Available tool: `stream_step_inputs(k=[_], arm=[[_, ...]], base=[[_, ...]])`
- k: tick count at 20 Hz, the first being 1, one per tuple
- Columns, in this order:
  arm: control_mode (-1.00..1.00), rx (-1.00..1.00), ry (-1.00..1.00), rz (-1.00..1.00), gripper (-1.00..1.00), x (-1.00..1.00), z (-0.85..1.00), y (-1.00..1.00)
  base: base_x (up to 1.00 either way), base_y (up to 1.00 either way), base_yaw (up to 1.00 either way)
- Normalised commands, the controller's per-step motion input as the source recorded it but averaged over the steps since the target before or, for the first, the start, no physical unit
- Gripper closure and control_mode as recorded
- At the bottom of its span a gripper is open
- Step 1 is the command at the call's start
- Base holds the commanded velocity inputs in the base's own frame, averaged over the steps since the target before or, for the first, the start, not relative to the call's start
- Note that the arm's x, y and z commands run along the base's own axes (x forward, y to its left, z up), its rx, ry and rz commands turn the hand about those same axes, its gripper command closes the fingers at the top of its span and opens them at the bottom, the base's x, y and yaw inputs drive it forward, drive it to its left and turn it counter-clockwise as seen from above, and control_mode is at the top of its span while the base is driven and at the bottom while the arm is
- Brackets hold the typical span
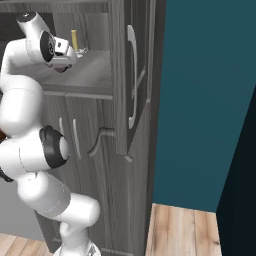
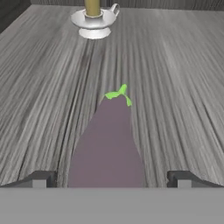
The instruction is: Pick the eggplant from the cabinet and place it in the bowl. Then pick the bowl and place it in the sink. Then turn on the sink facuet.
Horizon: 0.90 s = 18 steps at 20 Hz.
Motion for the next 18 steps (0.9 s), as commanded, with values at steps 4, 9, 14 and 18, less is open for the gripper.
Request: stream_step_inputs(k=[4, 9, 14, 18], arm=[[-1.0, 0.0, 0.01, 0.0, -1.0, 0.06, -0.13, 0.0], [-1.0, 0.0, 0.03, 0.0, 1.0, 0.0, -0.11, 0.0], [-1.0, 0.0, 0.01, 0.0, 1.0, 0.0, 0.0, 0.0], [-1.0, 0.0, 0.0, 0.0, 1.0, 0.0, 0.0, 0.0]], base=[[0.0, 0.0, 0.0], [0.0, 0.0, 0.0], [0.0, 0.0, 0.0], [0.0, 0.0, 0.0]])
